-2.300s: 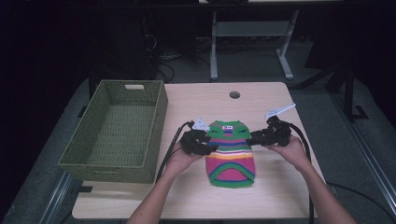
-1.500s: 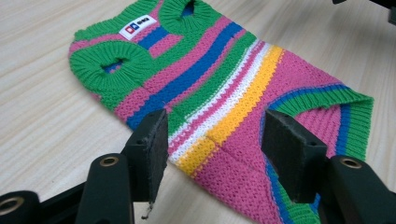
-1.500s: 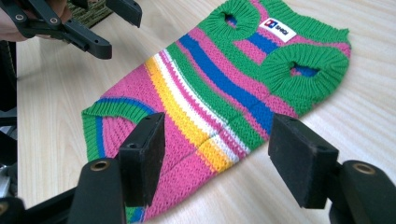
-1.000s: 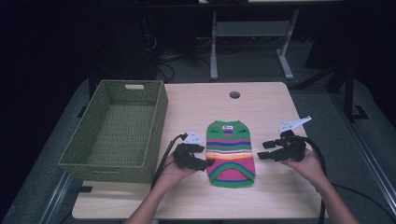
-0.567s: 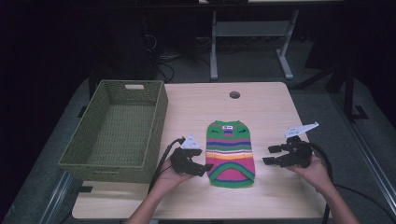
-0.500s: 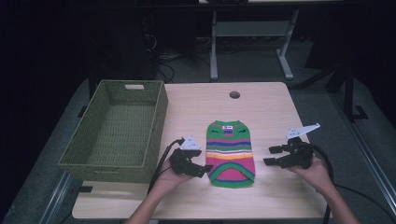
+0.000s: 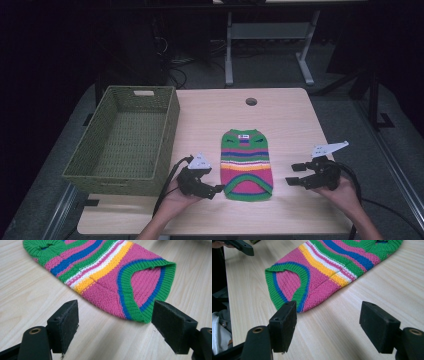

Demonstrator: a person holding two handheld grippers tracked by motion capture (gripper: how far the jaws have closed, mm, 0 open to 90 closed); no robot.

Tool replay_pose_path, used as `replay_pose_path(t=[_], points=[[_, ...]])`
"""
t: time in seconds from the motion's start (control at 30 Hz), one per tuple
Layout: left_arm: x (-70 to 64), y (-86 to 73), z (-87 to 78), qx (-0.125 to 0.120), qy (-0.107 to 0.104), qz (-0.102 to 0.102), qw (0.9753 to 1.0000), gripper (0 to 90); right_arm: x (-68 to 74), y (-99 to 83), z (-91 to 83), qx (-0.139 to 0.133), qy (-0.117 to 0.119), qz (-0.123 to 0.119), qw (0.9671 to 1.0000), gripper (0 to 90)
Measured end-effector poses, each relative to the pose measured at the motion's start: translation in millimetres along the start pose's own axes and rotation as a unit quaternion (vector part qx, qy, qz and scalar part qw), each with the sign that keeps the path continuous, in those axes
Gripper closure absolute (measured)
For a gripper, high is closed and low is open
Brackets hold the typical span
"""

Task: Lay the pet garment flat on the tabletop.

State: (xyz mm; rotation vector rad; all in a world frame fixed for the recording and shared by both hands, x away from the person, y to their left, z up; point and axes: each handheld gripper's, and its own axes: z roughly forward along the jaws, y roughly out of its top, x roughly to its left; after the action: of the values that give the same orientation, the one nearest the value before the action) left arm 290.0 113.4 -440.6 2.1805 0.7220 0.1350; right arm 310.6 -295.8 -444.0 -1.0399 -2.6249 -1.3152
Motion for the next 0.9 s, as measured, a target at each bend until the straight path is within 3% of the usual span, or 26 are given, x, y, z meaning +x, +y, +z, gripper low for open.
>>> replay_pose_path(t=[0.33,0.67,0.77,0.9], points=[[-4.9,-13.7,-9.8,-0.001,0.004,-0.001,1.0000,20.2,3.4,-15.3,-5.7,0.004,-0.019,0.009,0.9998,28.9],[-9.2,-29.8,-18.1,-0.008,0.012,-0.005,0.9999,20.2,6.7,-38.1,-16.7,-0.021,-0.024,0.024,0.9992,28.3],[-11.6,-34.0,-19.8,-0.010,0.011,-0.006,0.9999,20.2,8.9,-42.6,-17.7,-0.016,-0.032,0.025,0.9990,27.8],[-18.4,-42.0,-24.6,-0.021,0.008,-0.013,0.9997,20.2,15.7,-47.5,-18.0,-0.034,-0.038,0.027,0.9983,27.5]])
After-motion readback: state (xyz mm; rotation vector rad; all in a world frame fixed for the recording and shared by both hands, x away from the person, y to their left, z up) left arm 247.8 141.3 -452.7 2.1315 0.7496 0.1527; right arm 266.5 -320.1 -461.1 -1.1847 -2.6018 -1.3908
